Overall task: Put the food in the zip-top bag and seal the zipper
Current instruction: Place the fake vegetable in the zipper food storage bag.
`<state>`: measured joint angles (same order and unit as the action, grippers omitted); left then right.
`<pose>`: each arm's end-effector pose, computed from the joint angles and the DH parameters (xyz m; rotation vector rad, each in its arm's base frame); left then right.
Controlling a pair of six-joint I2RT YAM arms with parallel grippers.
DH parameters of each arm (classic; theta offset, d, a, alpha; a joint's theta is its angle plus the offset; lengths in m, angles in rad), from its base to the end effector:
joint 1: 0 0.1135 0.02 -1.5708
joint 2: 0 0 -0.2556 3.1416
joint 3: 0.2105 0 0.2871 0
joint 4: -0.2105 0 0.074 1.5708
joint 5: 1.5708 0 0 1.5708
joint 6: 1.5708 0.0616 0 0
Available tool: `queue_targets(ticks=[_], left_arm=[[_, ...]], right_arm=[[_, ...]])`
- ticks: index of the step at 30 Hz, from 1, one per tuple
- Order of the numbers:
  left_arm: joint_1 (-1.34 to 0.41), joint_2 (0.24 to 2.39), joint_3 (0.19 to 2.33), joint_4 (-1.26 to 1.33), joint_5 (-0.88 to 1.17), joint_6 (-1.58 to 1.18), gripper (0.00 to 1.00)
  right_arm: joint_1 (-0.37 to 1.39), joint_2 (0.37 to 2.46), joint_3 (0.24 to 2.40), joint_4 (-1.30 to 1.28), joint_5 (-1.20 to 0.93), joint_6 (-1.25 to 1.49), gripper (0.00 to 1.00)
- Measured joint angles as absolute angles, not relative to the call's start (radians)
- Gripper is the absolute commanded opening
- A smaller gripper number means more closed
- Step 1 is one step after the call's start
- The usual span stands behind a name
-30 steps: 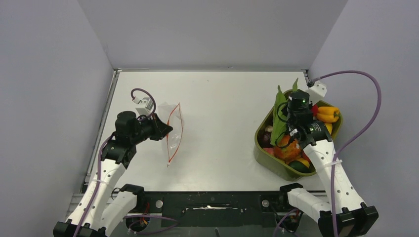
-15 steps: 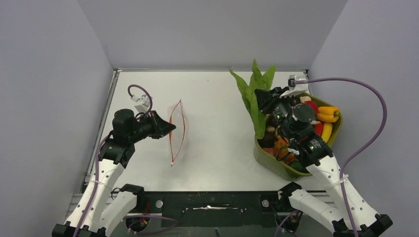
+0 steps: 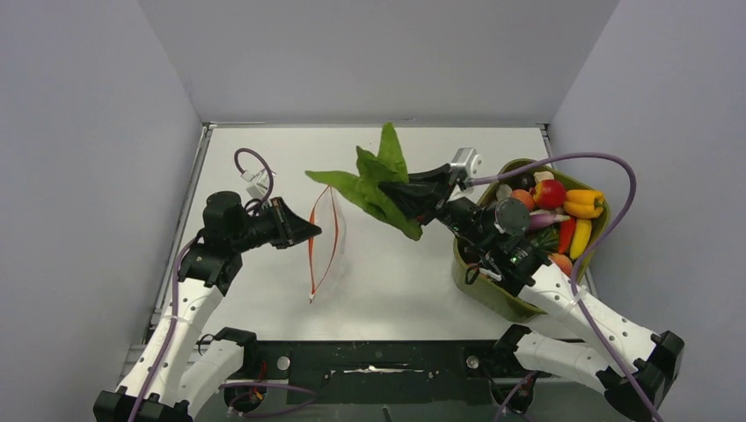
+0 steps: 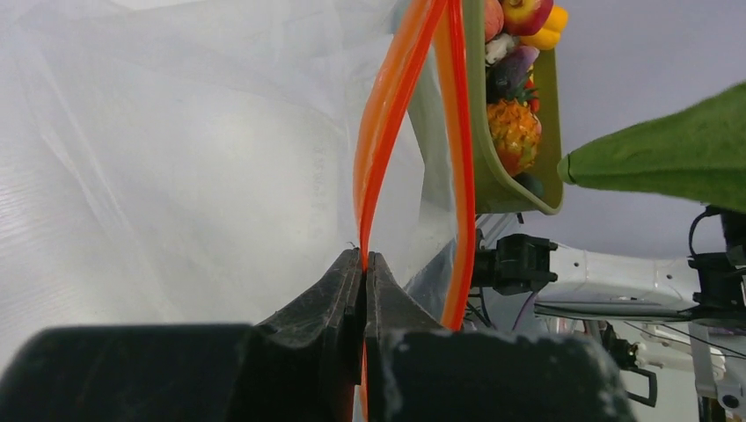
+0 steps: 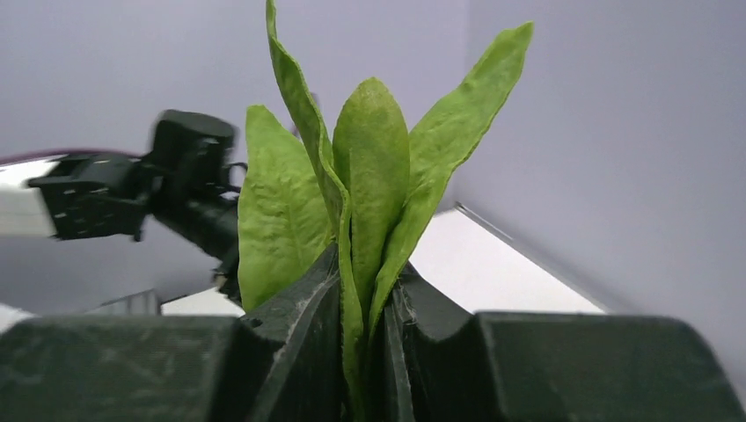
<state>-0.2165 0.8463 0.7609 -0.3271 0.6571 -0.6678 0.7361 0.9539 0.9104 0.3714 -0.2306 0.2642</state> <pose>0.2341 -0.0900 0.2915 -0.0132 2.0996 -1.2049 0.1996 0.1998 0.4129 -0.5084 1.2150 1.0028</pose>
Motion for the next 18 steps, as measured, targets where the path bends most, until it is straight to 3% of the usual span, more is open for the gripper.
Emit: queue_targets(ticks=[18], left_arm=[[-0.222,0.849,0.762,-0.218,0.782,-0.76,0.0]], right_arm=[[0.937,1.308,1.018,0.915,-0.497,0.208,0.0]])
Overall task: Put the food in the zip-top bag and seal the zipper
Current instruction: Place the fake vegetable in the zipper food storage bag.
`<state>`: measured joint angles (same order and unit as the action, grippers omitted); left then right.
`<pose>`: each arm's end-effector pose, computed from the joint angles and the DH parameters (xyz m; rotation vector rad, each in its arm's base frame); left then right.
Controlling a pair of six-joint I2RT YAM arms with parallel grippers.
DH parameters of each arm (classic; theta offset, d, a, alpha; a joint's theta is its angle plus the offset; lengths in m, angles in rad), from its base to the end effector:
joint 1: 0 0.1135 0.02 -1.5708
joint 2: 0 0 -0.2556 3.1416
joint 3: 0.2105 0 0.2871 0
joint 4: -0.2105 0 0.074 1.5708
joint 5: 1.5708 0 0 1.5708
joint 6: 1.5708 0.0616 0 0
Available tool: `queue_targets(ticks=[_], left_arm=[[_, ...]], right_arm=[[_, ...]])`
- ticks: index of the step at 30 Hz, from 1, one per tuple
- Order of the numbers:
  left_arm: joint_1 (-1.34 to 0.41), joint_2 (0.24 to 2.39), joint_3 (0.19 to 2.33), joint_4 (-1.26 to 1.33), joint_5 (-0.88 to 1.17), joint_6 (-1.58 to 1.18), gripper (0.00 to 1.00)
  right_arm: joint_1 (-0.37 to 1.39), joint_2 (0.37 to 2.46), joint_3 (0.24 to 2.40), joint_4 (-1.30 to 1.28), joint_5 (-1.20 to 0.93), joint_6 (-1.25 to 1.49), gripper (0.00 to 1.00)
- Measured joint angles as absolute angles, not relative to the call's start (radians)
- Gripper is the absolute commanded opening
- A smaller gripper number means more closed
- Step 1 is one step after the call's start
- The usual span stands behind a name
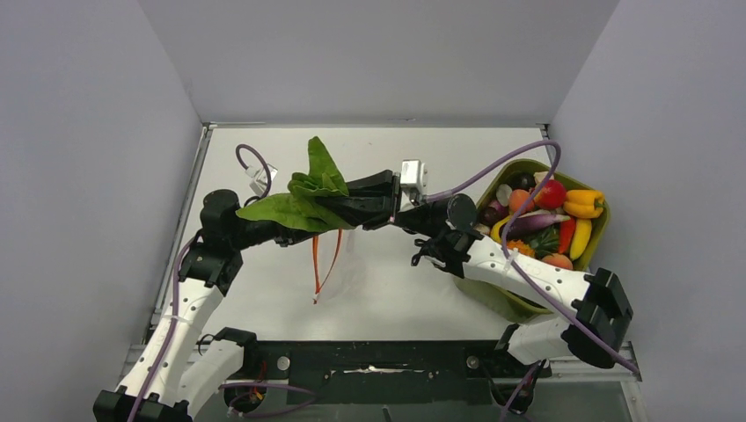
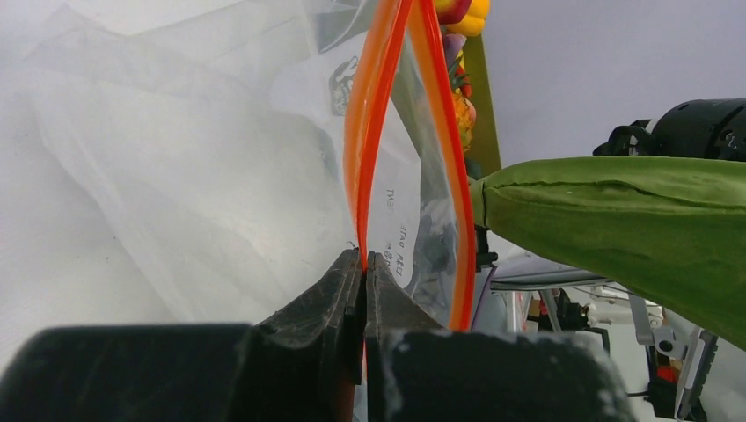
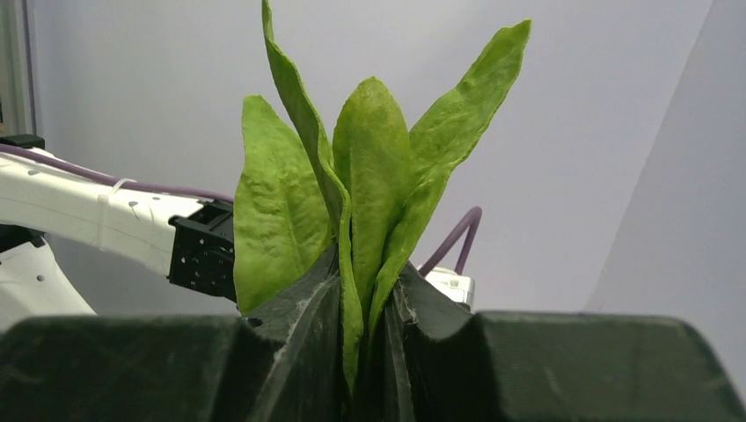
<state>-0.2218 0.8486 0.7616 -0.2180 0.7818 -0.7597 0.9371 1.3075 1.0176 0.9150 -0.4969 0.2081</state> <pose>0.2326 -0.0969 0.3053 0.0500 2.0289 -1.3777 0.1798 0.2943 0.4125 -0.8174 0.7553 1.2686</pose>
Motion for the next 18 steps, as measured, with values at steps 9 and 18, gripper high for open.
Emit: queue_targets(ticks=[9,18], left_arm=[[-0.222,0.852,0.741,-0.18,0.794,-0.783,0.0],[-0.222,0.847,0.735,-0.162,0.818,-0.808,0.0]], right_arm=[[0.966,1.448,1.111,1.126,-0.548,0.236,0.0],[0.966,1.523,1.087,1.247,-0.561,0.193,0.0]])
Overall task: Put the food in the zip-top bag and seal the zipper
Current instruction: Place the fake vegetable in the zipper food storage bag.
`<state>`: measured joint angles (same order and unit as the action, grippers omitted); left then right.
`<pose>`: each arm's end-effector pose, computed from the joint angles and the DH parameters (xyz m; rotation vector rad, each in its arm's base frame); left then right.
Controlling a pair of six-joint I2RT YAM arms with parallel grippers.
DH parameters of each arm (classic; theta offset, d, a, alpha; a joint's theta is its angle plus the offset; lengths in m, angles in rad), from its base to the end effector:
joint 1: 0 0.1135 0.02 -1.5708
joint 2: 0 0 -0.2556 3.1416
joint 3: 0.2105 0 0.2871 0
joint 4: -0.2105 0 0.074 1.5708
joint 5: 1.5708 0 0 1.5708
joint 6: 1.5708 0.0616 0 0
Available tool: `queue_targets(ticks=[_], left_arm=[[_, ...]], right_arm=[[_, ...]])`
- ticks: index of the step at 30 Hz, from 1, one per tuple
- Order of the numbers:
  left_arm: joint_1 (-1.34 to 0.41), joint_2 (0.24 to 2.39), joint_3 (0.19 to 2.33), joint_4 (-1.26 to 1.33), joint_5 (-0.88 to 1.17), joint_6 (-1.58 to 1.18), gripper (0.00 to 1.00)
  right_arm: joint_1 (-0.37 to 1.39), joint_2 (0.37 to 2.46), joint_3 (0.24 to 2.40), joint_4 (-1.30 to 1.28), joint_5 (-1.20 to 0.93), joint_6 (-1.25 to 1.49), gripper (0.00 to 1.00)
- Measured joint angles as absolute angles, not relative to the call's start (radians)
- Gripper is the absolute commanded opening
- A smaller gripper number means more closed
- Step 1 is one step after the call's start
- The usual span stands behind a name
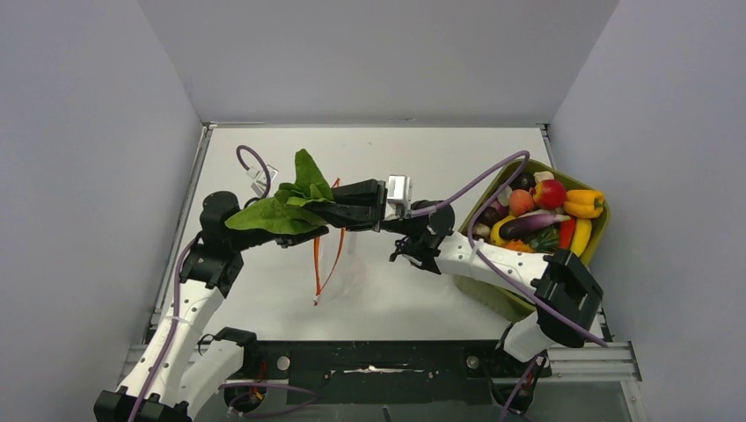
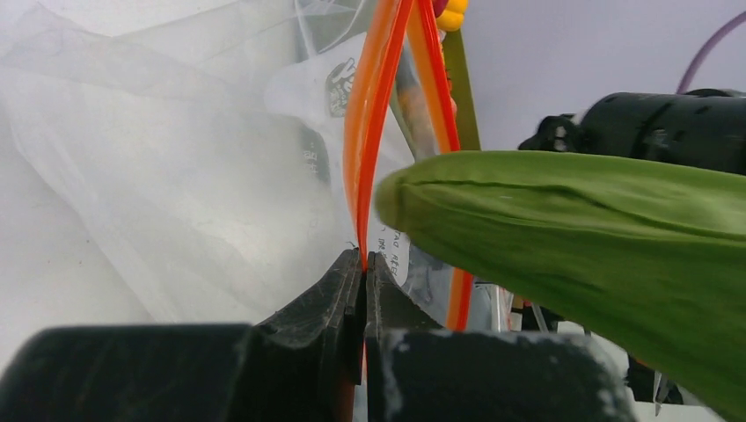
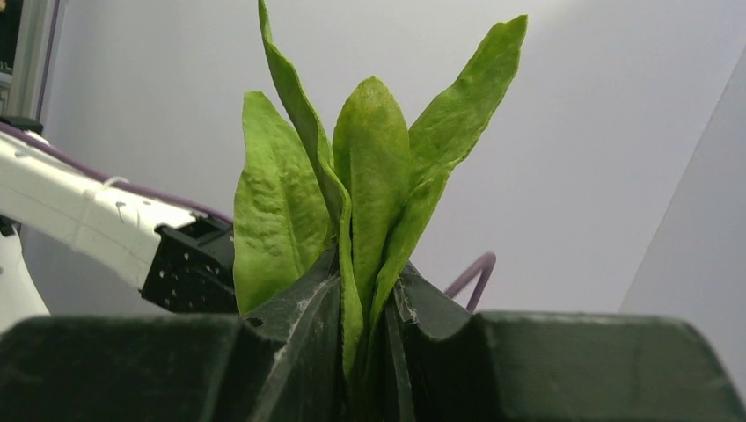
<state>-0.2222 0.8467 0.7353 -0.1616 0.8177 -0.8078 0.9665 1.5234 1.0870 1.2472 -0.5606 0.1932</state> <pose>0.2322 -0.0985 0.3021 0.0498 2.0155 -1.4377 0.1859 0.3269 0.3960 -0.8326 0.5215 1.2852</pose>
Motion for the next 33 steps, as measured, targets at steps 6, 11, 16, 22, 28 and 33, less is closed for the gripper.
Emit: queue_targets(ticks=[6,11,16,22,28,33], left_arm=[[-0.222,0.818,0.735,-0.119,0.851,-0.828,0.0],[-0.223,0.812,0.725,-0.084,0.871,-0.843,0.0],[-0.224,0.815,0.709,-0.056,0.879,-0.861,0.0],[-0.224,0.823,0.709,-0.053,0.874,-0.853,0.0],[-0.224,0.824,0.699,-0.048,0.868,-0.853,0.0],[-0.224,0.826,0.678,-0.049,0.862,-0.852,0.0]], right_arm=[[0.91,1.515,0.937,1.264,-0.551,0.152,0.01],[0.855,1.485,0.812,1.242,-0.532,0.109,0.22],[0.851,1.425,0.78,1.161,-0.535,0.065,0.45],[0.859,1.316,0.852,0.765,-0.513,-0.078,0.55],[0.872,1.262,0.96,0.378,-0.459,-0.208,0.56],[0.879,1.258,1.009,0.155,-0.448,-0.26,0.56]])
